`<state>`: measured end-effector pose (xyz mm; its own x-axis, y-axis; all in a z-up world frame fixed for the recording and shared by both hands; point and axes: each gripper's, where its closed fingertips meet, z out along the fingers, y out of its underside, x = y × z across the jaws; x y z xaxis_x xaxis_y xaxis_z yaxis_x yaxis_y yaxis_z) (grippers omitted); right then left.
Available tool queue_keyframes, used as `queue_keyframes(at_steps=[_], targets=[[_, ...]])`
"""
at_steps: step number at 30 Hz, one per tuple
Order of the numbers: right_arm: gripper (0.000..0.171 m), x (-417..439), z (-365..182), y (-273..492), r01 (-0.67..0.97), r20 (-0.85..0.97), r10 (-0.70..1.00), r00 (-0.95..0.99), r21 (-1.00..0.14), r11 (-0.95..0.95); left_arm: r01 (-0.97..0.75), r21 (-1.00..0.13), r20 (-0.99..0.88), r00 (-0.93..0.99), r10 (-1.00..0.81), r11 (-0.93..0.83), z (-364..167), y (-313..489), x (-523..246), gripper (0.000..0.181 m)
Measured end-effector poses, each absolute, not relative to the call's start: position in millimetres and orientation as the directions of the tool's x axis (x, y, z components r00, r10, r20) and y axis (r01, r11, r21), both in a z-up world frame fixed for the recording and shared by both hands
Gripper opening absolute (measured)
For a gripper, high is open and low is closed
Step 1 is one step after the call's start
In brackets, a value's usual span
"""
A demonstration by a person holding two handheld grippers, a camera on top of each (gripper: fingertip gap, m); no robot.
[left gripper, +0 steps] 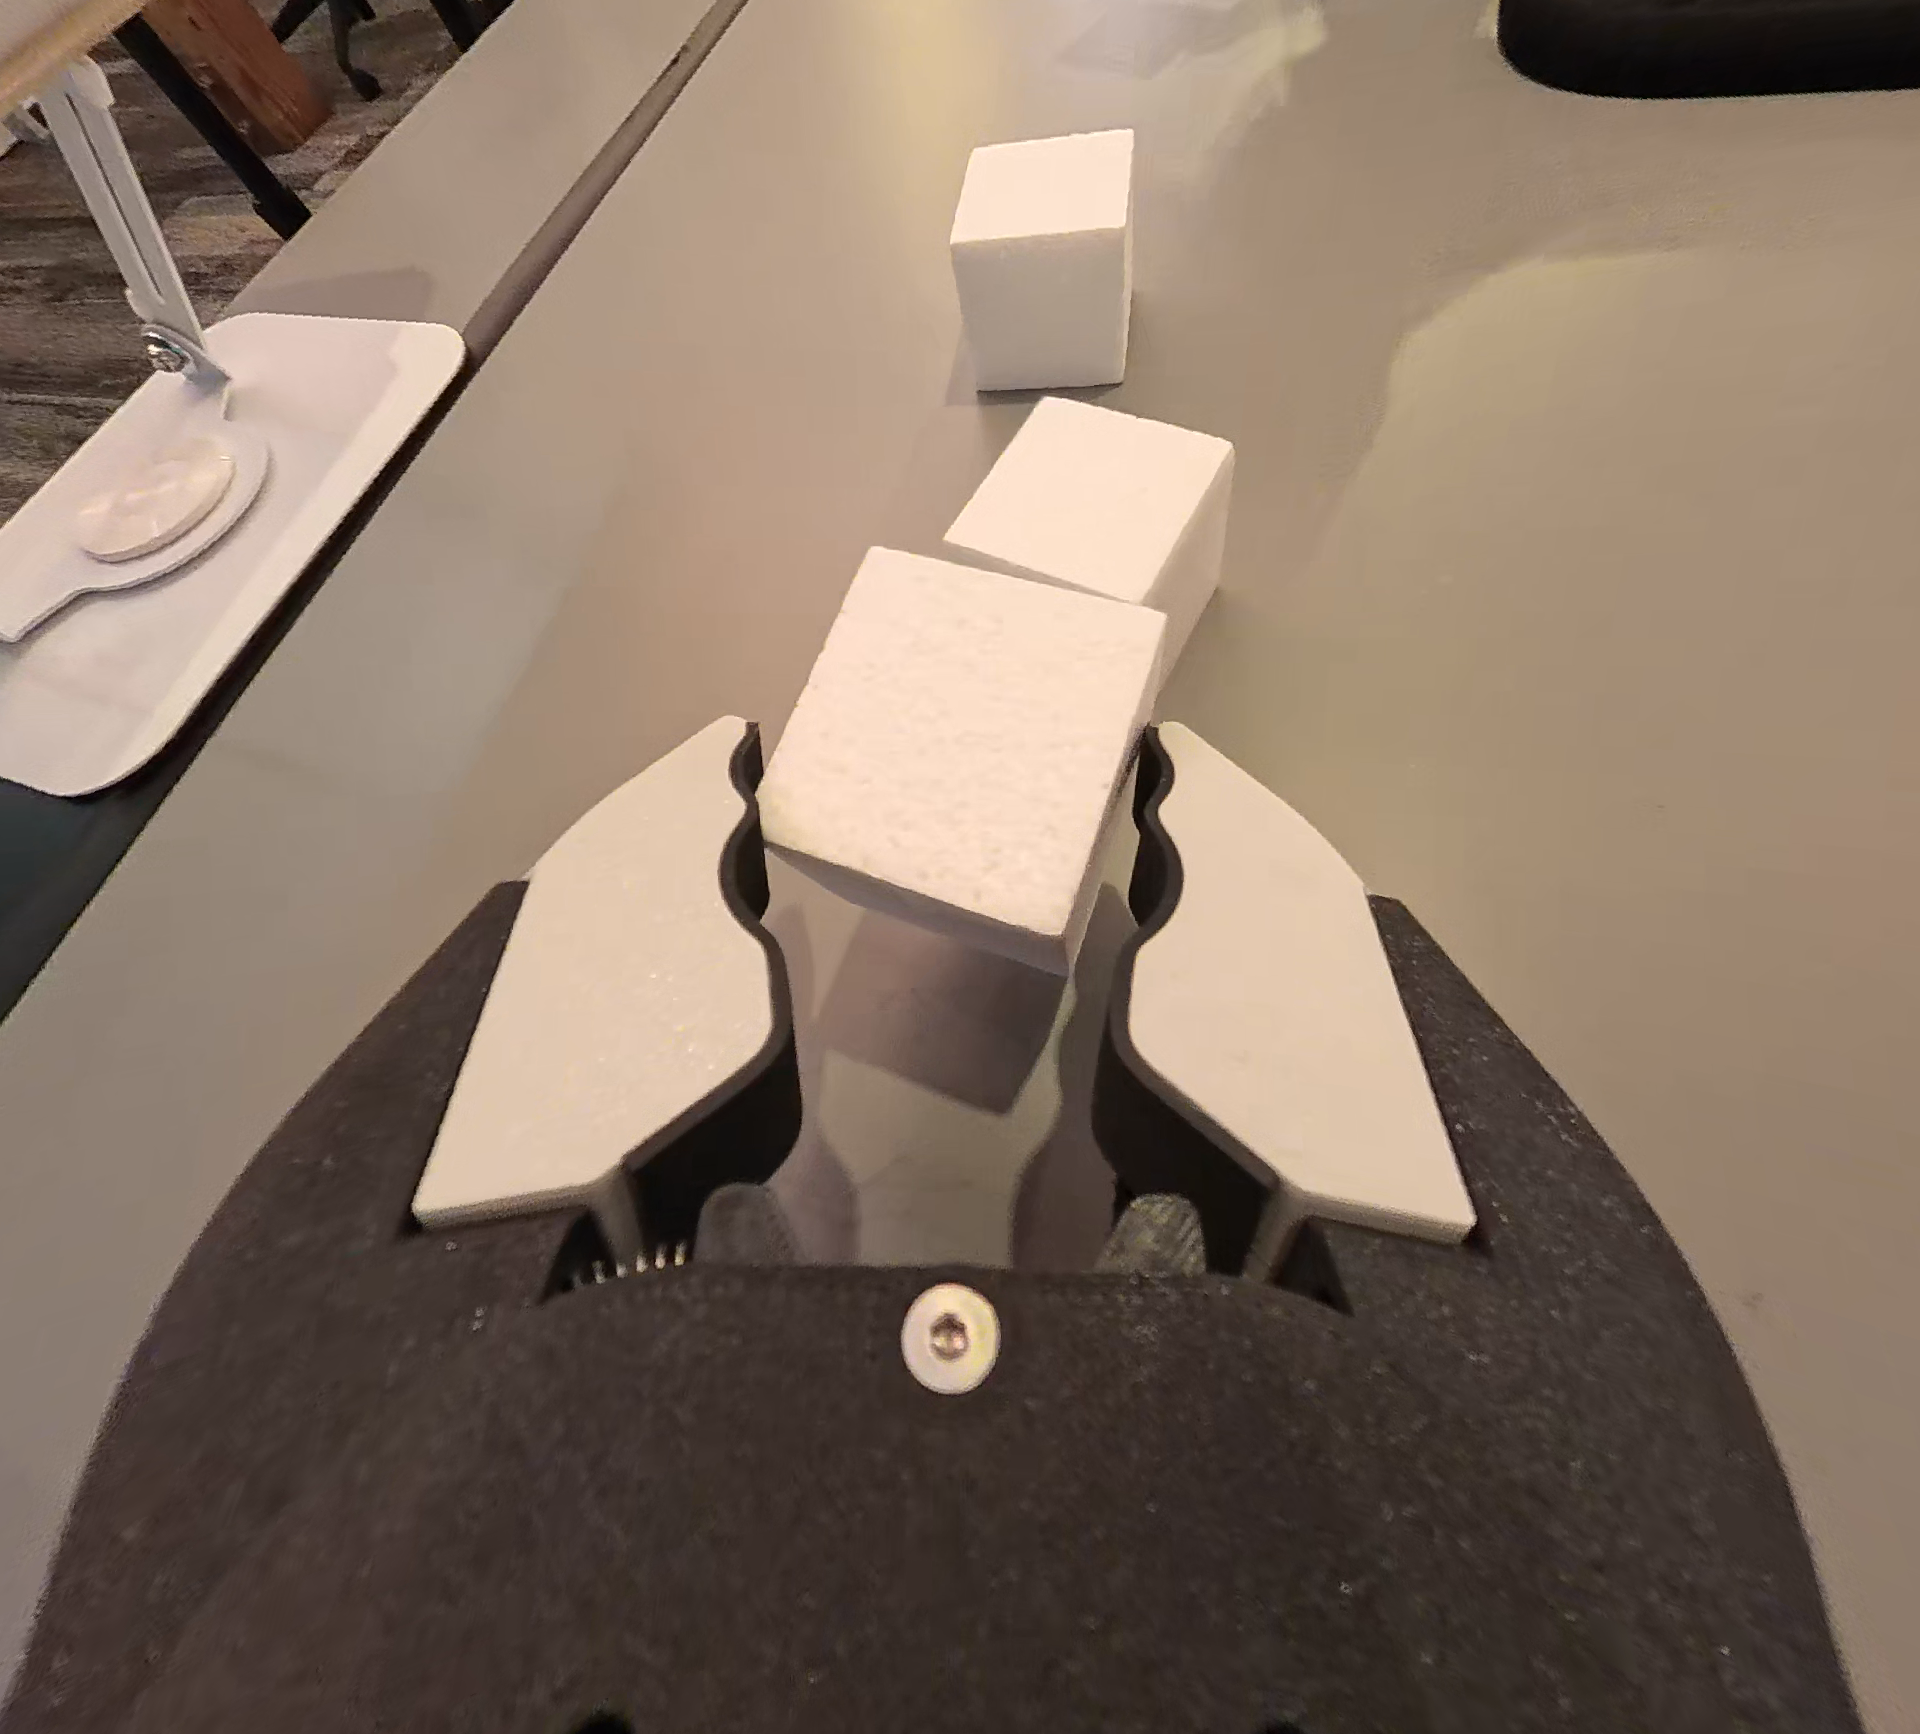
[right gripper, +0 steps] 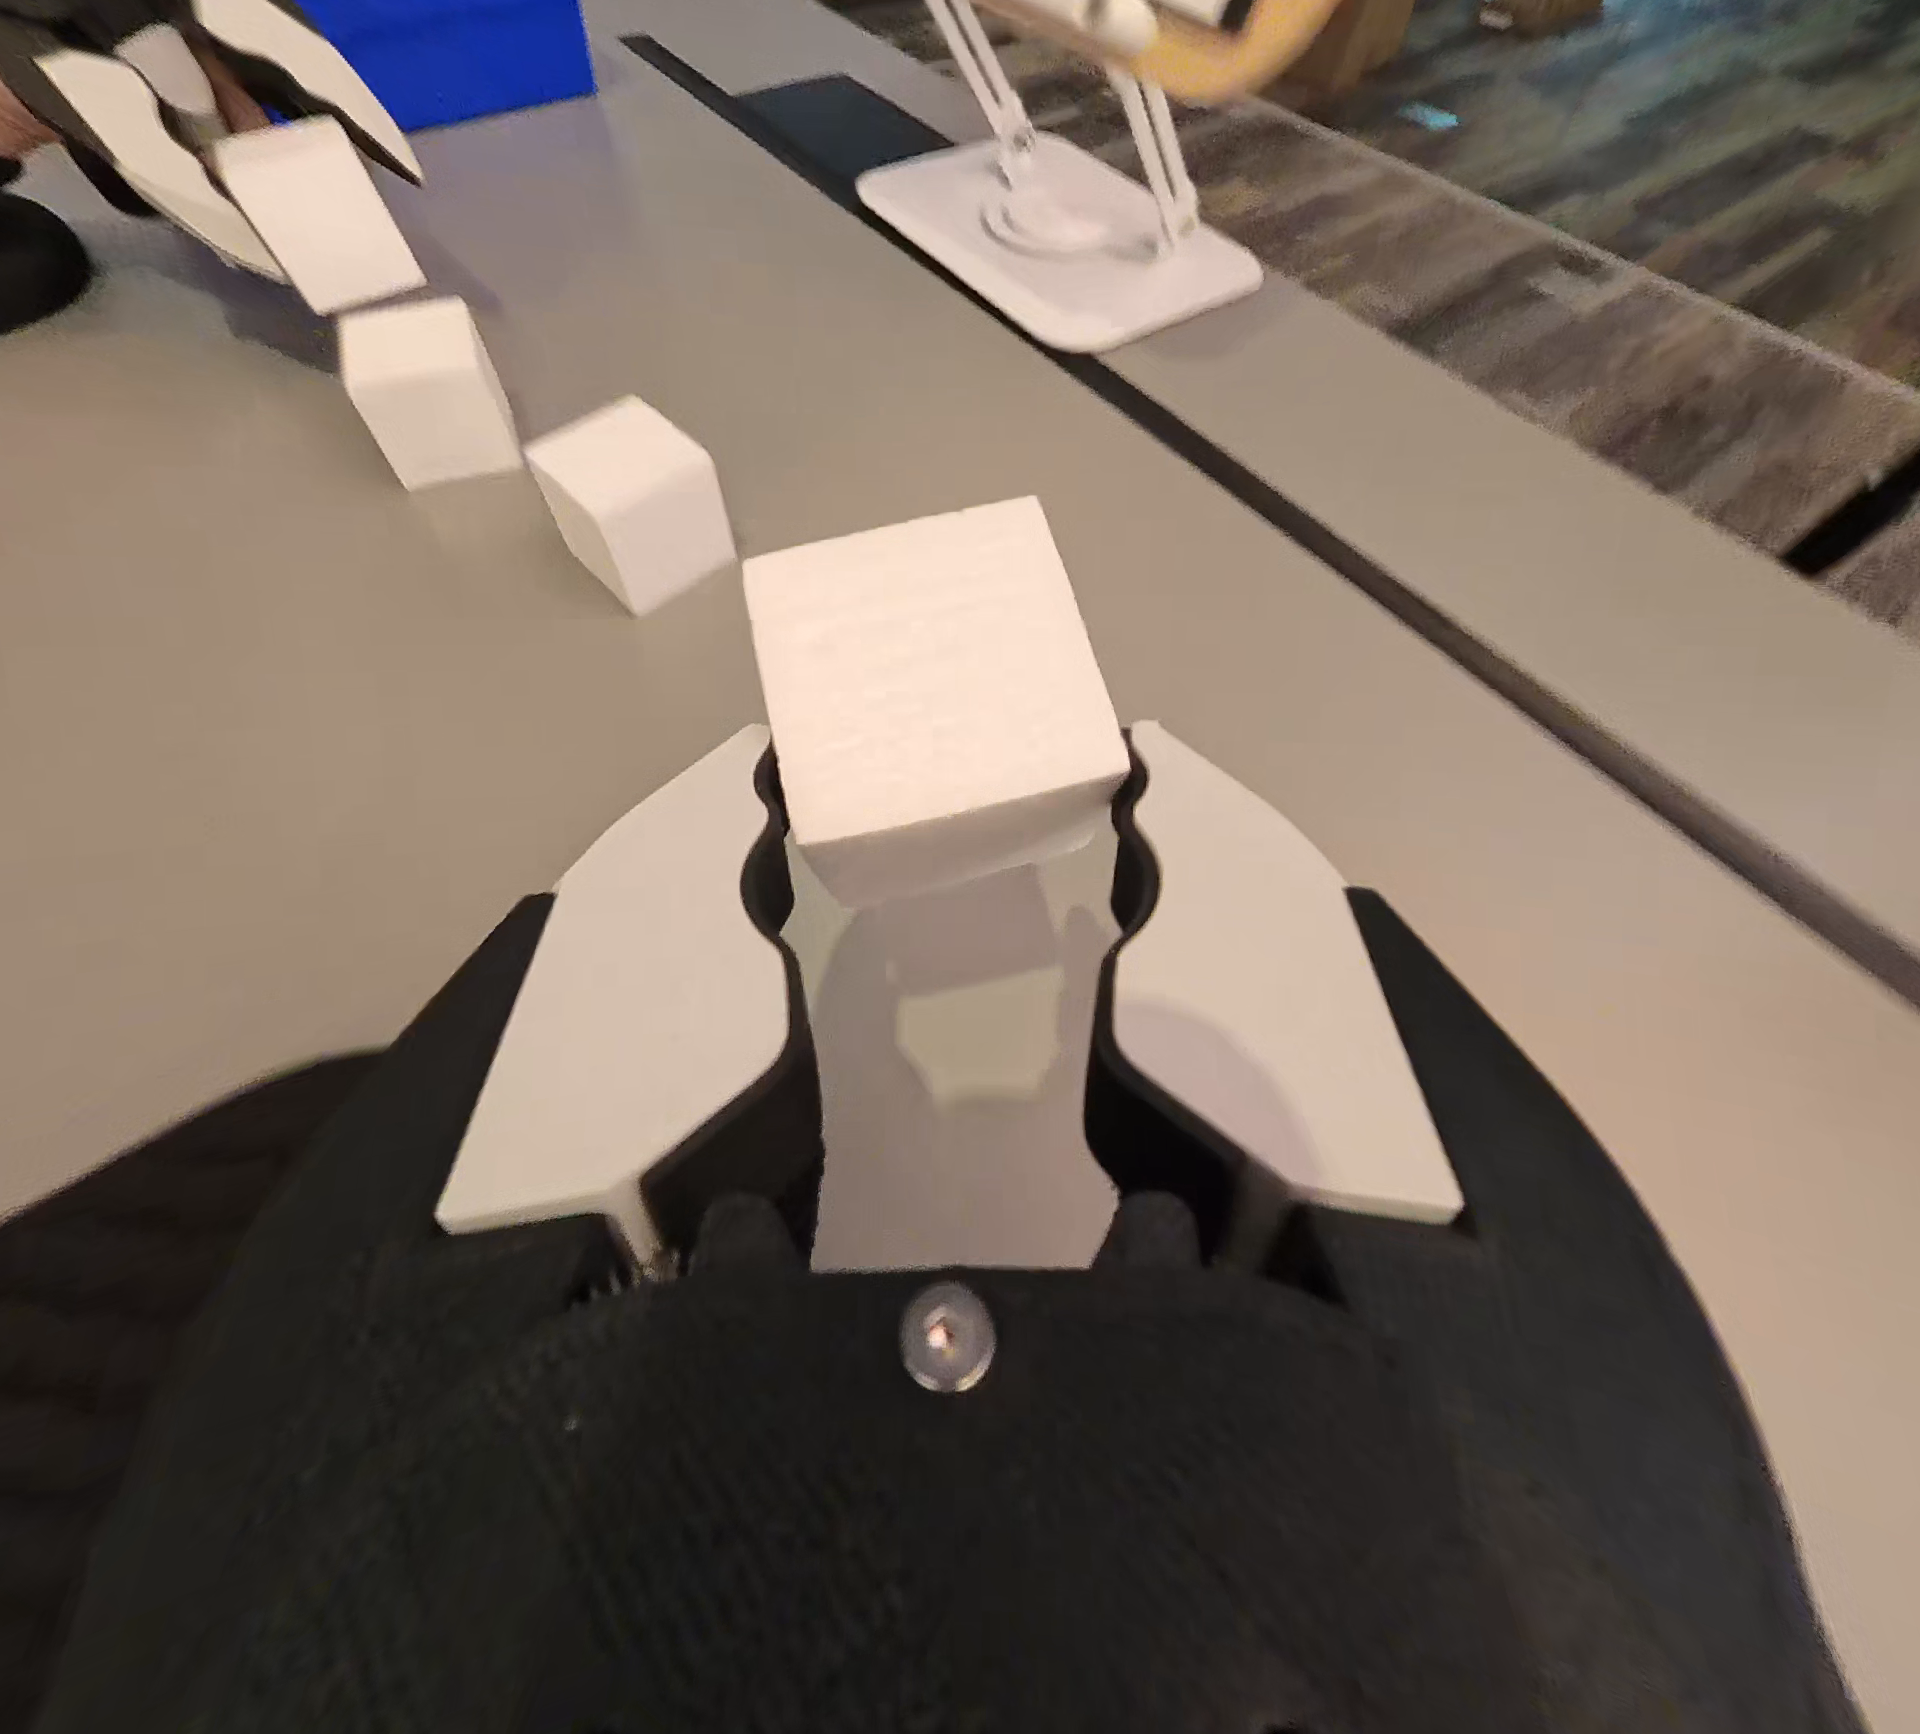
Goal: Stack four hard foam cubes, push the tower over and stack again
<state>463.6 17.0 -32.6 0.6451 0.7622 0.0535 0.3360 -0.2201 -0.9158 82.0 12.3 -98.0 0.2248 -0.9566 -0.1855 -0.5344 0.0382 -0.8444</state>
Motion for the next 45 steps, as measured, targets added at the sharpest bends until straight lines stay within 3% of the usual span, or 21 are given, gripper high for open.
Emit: queue_keyframes(at_steps=[7, 16, 21, 36, 45], targets=[[0.061, 324, 35, 35, 0.342, 0.048, 0.858, 0.511, -0.927, -0.152, -0.566, -0.824, -0.205, 0.236, -0.95, 0.037, -105, 16, 78, 0.068], [0.061, 210, 28, 27, 0.44, 0.082, 0.939, 0.335, -0.894, -0.079, -0.588, -0.809, -0.201, 0.246, -0.948, 0.019, -111, 18, 74, 0.068], [0.061, 200, 11, 21, 0.515, 0.116, 0.947, 0.301, -0.855, -0.059, -0.588, -0.808, -0.212, 0.24, -0.947, 0.032, -108, 16, 75, 0.068], [0.061, 201, 16, 18, 0.462, 0.05, 0.953, 0.299, -0.881, -0.098, -0.565, -0.824, -0.234, 0.27, -0.934, 0.043, -92, 19, 73, 0.068], [0.061, 144, -48, 7, 0.528, -0.054, 0.954, 0.296, -0.823, -0.21, -0.549, -0.836, -0.221, 0.311, -0.924, 0.015, -89, 24, 61, 0.068]])
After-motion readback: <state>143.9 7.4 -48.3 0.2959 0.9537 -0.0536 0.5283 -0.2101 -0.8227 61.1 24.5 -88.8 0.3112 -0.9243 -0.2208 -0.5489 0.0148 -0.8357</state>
